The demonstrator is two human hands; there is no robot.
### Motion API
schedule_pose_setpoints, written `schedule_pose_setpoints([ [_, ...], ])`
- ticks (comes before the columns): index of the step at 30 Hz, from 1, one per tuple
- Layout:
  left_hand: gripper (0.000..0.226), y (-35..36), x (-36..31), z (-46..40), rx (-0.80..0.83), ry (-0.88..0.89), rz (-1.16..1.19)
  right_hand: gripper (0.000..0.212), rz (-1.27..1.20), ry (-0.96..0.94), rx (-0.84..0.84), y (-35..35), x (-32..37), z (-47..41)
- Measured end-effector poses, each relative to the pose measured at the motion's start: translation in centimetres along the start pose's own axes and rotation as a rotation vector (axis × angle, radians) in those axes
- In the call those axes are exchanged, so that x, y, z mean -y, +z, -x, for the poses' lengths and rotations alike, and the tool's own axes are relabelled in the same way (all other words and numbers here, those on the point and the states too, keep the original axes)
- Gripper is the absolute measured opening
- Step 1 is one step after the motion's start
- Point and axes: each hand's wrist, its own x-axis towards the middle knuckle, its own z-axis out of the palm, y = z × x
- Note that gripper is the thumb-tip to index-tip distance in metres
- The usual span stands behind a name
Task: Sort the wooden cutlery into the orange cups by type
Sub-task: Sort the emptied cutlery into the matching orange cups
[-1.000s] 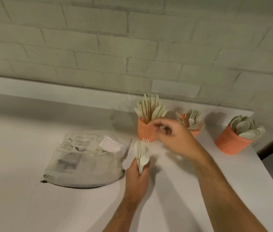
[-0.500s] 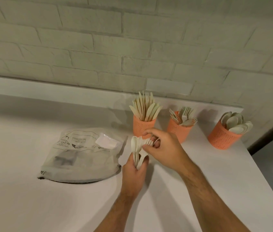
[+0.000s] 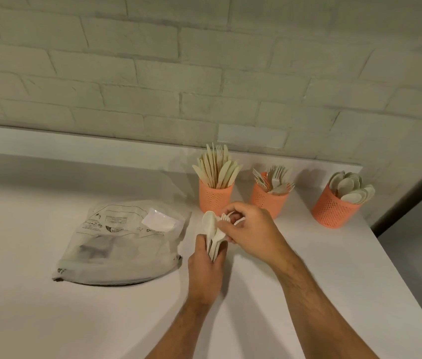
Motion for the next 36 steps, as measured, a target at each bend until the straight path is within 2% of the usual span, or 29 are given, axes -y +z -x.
schedule_pose_setpoints([
  [2,0.025,-0.2,0.0,0.0,0.015,-0.008,0.016,0.016,-0.043,0.033,-0.027,-0.2,-0.7,0.5],
  [6,0.032,-0.2,-0.1,0.2,0.039,0.013,-0.003,0.02,-0.012,-0.013,-0.079,-0.2,-1.8,1.3],
  [11,0.037,-0.2,0.7,-0.4,0.007,0.016,-0.028,0.026,-0.071,-0.057,-0.388,-5.9,-1.4,-0.8],
  [15,0.04,0.0,0.7,-0.2,0.019,0.041,-0.041,0.019,0.144,-0.167,-0.508,-11.8,-1.4,-2.8],
  [18,0.037,0.0,0.7,-0.1,0.034,0.039,-0.03,0.013,0.29,-0.305,-0.543,-13.3,-2.0,-4.0],
  [23,0.036,0.0,0.6,-0.1,0.034,0.055,-0.062,0.011,0.317,-0.46,-0.537,-14.4,-2.0,-5.6],
  [28,0.035,0.1,0.7,-0.2,0.036,0.04,-0.095,0.015,0.38,-0.517,-0.474,-13.5,-3.8,-7.7],
  [31,0.035,0.1,0.7,-0.4,0.031,0.034,-0.105,0.02,0.425,-0.474,-0.432,-12.2,-6.2,-9.3],
  [34,0.035,0.2,0.8,-0.4,0.03,0.029,-0.111,0.027,0.723,-0.549,-0.428,-10.8,-8.6,-10.1],
  [36,0.037,0.2,0.7,-0.5,0.024,0.025,-0.111,0.038,0.848,-0.504,-0.44,-10.0,-9.5,-9.7],
])
